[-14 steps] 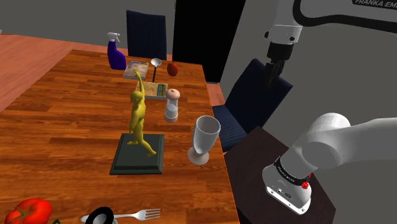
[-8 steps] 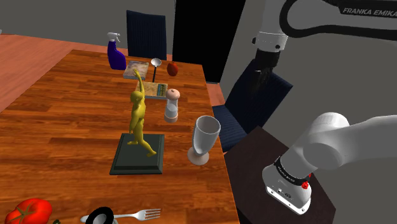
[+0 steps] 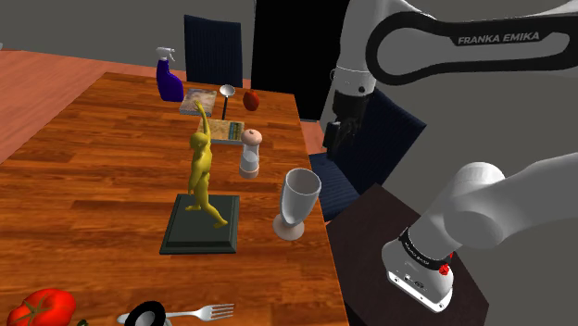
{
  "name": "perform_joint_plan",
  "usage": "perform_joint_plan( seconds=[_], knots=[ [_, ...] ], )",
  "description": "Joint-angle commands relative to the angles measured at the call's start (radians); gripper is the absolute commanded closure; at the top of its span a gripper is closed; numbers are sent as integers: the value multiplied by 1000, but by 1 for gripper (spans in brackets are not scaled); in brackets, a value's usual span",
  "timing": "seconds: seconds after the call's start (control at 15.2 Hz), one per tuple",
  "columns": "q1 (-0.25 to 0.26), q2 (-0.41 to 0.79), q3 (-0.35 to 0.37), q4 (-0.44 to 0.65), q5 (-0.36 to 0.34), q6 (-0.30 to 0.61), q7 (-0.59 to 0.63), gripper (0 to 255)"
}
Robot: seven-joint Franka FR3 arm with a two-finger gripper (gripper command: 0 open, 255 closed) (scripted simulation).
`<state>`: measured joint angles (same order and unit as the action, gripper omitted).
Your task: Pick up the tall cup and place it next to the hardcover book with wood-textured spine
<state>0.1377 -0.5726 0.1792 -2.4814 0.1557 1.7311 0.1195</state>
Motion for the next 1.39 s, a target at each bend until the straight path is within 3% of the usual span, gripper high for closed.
perform_joint_plan(
  seconds=[0.0, 0.33, 0.86, 1.32],
  knots=[
    [13, 49, 37, 8, 11, 53, 33, 0],
    [38, 179, 124, 54, 18, 160, 122, 0],
    [43, 203, 137, -31, 27, 269, 122, 0],
    [43, 203, 137, -30, 27, 268, 122, 0]
  ],
)
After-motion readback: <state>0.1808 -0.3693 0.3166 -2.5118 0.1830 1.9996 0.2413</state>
